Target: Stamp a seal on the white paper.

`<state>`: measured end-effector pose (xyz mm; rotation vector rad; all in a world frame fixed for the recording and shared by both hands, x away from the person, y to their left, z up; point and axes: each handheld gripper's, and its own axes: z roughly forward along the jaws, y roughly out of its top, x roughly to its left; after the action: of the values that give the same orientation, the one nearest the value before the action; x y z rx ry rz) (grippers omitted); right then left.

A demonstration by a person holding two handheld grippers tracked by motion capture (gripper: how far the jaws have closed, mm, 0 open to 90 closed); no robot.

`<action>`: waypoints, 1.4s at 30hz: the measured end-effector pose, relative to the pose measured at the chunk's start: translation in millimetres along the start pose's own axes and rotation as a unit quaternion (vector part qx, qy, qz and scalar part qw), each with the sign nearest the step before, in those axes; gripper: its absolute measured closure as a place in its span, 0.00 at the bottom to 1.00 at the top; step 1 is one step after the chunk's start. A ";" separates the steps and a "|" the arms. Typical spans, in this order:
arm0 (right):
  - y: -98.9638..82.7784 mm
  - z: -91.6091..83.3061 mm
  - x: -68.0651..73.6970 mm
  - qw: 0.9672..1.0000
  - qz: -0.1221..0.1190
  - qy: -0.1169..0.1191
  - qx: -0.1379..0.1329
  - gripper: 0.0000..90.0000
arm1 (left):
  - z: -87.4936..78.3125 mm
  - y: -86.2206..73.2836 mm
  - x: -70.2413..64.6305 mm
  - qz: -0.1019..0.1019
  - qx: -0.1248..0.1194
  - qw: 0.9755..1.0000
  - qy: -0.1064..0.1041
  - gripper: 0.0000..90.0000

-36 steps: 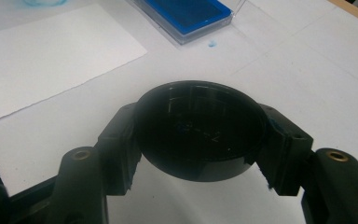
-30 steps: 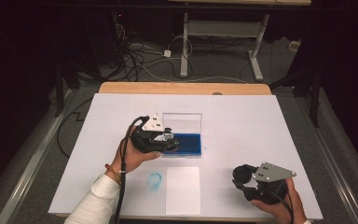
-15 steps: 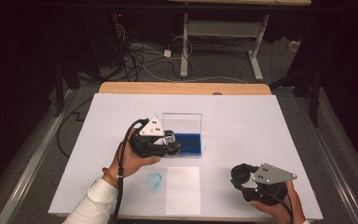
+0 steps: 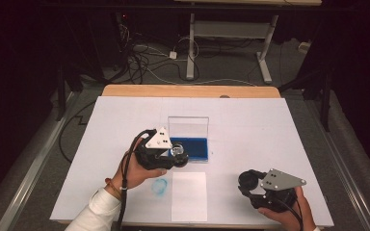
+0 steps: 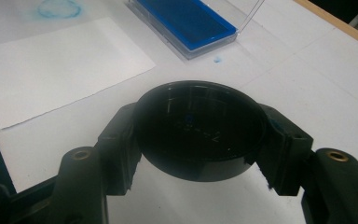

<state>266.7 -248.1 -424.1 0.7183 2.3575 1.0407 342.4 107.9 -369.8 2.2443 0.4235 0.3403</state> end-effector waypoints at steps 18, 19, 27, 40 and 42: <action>-2.4 1.4 1.4 1.000 -0.001 0.001 0.011 0.43 | 9.3 -7.5 -22.4 0.028 -0.001 0.999 -0.026 0.60; -2.5 1.8 1.4 1.000 -0.002 0.002 0.012 0.43 | 10.6 -8.5 -23.4 0.027 0.001 0.999 -0.030 0.60; -2.8 2.8 1.9 1.000 0.000 0.002 0.016 0.43 | 18.3 -14.3 -35.3 0.034 0.007 0.999 -0.038 0.60; -2.9 4.0 2.8 1.000 -0.004 0.004 0.020 0.43 | 28.8 -22.0 -52.0 0.050 0.025 0.997 -0.060 0.60; -3.0 4.0 2.9 1.000 -0.005 0.004 0.019 0.43 | 31.3 -23.7 -54.2 0.050 0.029 0.996 -0.063 0.60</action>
<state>266.1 -245.9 -429.3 0.7169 2.3920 0.9988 300.5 79.4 -413.4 2.3343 0.2583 0.2392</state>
